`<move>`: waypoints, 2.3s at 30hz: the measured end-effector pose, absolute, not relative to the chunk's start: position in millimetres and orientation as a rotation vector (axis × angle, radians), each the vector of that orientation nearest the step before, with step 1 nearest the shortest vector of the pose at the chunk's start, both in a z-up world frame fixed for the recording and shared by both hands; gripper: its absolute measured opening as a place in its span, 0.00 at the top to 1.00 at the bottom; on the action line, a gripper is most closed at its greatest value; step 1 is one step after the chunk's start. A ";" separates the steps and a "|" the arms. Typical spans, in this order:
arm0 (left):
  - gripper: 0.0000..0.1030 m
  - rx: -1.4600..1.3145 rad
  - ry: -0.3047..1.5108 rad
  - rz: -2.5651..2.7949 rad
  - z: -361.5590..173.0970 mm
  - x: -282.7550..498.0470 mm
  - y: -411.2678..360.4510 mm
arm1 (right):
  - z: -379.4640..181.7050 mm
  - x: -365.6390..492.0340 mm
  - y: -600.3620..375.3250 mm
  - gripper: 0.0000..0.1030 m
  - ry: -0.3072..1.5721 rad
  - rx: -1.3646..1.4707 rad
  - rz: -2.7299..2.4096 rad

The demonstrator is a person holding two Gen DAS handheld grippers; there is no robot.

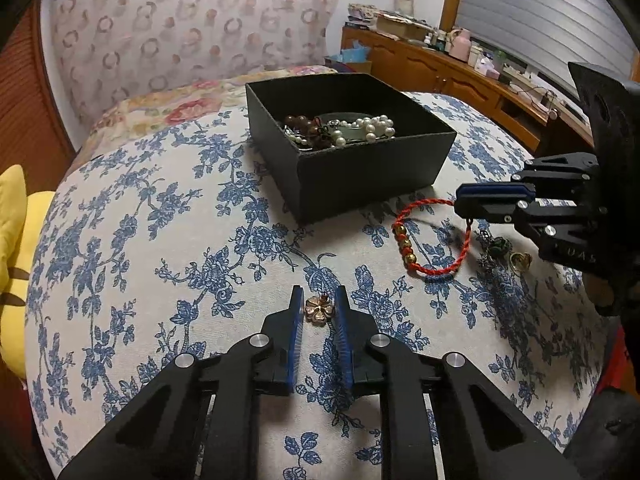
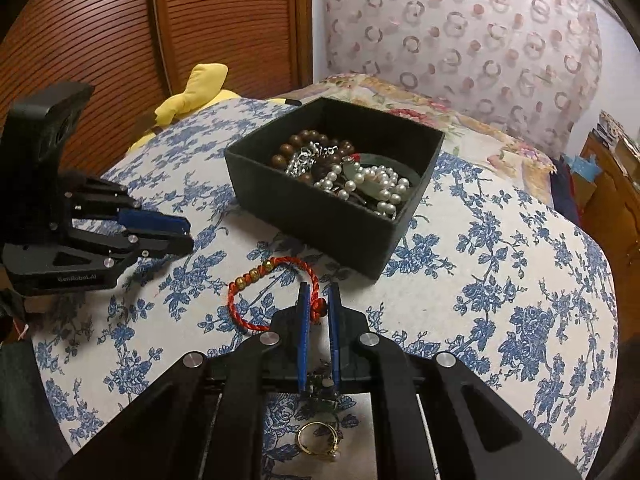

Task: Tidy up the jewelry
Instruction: 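Grasp the gold flower charm with the left tool while the right tool carries the red bracelet to the box, then open both tools over the black box and withdraw them to the pile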

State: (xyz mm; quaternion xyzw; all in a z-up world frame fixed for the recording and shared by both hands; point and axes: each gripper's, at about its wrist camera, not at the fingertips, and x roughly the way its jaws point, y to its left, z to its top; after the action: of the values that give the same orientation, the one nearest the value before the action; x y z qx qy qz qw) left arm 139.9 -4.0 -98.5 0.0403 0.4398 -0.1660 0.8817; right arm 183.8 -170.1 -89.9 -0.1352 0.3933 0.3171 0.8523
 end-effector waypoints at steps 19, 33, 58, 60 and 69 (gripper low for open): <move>0.86 0.032 0.780 -0.368 -45.7 164.1 -10.0 | -22.4 194.9 -173.0 0.90 0.643 -0.242 0.691; 0.86 0.027 0.775 -0.365 -41.0 213.7 -19.5 | -13.3 247.1 -165.1 0.90 0.617 -0.198 0.698; 0.53 0.022 0.740 -0.381 -38.0 183.3 -28.2 | -43.8 200.1 -219.3 0.85 0.680 -0.160 0.570; 0.52 0.031 0.739 -0.393 -39.8 174.0 -32.9 | -56.5 186.6 -227.4 0.85 0.712 -0.164 0.553; 0.52 0.064 0.794 -0.445 -64.1 150.7 -56.0 | -96.1 145.2 -242.5 0.85 0.812 -0.172 0.538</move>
State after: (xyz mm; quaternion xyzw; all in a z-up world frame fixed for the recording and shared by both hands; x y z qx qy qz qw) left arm 150.7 -56.0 -64.1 0.0307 0.3832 -0.2147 0.8978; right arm 145.2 -242.5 -96.1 -0.0823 0.3898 0.2582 0.8801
